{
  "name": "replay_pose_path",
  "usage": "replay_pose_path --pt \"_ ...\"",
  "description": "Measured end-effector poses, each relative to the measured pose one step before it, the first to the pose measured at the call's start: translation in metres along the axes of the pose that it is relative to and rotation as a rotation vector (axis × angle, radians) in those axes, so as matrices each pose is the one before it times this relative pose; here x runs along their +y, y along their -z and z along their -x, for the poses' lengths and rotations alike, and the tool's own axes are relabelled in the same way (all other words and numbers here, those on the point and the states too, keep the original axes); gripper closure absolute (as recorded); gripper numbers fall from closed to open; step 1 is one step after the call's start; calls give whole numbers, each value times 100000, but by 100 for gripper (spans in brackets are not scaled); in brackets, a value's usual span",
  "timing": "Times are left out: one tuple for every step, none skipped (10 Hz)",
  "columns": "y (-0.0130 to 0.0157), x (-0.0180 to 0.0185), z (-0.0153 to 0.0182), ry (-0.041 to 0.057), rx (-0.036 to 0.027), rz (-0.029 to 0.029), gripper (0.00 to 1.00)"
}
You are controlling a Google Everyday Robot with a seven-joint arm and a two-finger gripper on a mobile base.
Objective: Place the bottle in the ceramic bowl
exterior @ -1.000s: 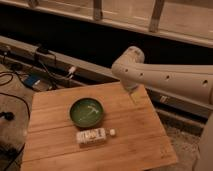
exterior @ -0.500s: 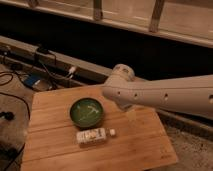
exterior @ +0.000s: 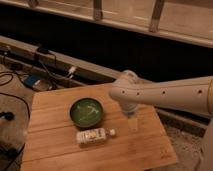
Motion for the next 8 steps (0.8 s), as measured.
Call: replay_pose_path --pt "-10 10 50 56 -67 51 20" --pt "46 -60 152 310 -7 -103 20" --pt "-13 -7 -33 -30 47 -14 20" --pt "-3 -9 -35 -187 -92 61 20" --pt "-173 -218 109 687 -2060 1707 20" --pt "-703 -9 -375 89 -2630 3716 20" --pt "-946 560 -547 -87 -2035 3325 20" --pt "-930 1396 -463 -24 -2749 3395 20"
